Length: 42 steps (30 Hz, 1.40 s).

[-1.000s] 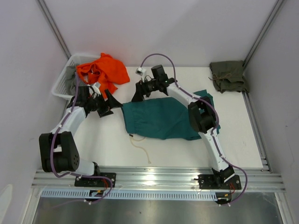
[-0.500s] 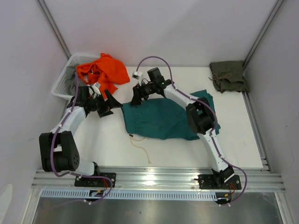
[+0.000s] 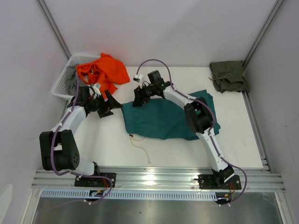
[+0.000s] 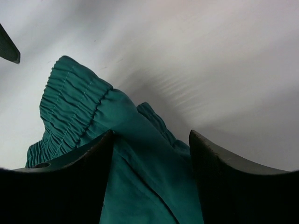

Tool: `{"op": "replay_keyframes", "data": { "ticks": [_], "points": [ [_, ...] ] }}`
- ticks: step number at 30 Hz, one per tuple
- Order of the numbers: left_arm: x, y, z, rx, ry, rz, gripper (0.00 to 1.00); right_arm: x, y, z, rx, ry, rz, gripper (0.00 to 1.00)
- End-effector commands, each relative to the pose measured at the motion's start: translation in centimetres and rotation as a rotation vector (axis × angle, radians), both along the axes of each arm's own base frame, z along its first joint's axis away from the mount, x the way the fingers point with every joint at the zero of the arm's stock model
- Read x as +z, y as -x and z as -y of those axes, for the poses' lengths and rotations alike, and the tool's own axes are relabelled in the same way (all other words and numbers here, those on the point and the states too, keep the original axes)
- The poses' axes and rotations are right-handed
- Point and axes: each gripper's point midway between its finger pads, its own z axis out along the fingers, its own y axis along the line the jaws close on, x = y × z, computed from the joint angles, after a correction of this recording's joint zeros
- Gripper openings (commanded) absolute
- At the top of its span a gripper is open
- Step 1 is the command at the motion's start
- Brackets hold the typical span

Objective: Fold and stack the shorts
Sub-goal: Fold the shorts

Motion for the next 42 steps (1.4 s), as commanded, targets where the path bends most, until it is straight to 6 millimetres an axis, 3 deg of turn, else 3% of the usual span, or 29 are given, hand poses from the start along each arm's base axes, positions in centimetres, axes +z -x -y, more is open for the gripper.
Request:
{"op": "replay_keyframes", "data": {
  "ticks": [1, 6, 7, 8, 9, 19, 27, 32, 36, 42],
  "points": [
    [0.6, -0.3, -0.2, -0.020, 0.003, 0.029, 0.91, 1.4, 0.4, 0.2, 0.033, -0.018, 0.035, 0.65],
    [0.5, -0.3, -0.3, -0.016, 0.002, 0.027, 0.90, 1.2, 0.7, 0.5, 0.006, -0.010, 0.008, 0.32],
    [0.5, -0.3, -0.2, -0.017, 0.002, 0.027, 0.90, 1.4, 0.3, 0.6, -0.011, -0.013, 0.017, 0.26],
    [0.4, -0.3, -0.2, -0.017, 0.002, 0.025, 0.90, 1.8, -0.1, 0.6, -0.027, -0.016, 0.025, 0.13],
    [0.5, -0.4, -0.2, -0.017, 0.003, 0.026, 0.90, 2.1, -0.4, 0.6, -0.045, -0.021, 0.022, 0.10],
    [-0.6, -0.7, -0.4, -0.002, 0.002, -0.004, 0.90, 5.9, -2.0, 1.8, -0.132, -0.044, 0.059, 0.00],
    [-1.4, -0.9, -0.4, 0.009, -0.007, -0.017, 0.89, 7.7, -1.4, 2.8, -0.162, -0.056, 0.055, 0.00],
    [-1.7, -1.2, -0.2, 0.013, 0.002, -0.027, 0.89, 10.0, -0.3, 3.8, -0.176, -0.074, 0.064, 0.03],
    [-2.3, -1.6, 0.4, -0.004, 0.006, -0.028, 0.89, 10.3, 0.0, 4.7, -0.206, -0.059, 0.071, 0.02],
    [-3.7, -2.4, 2.3, -0.063, -0.005, -0.034, 0.92, 8.5, -0.6, 6.9, -0.283, -0.024, 0.028, 0.00]
  ]
}}
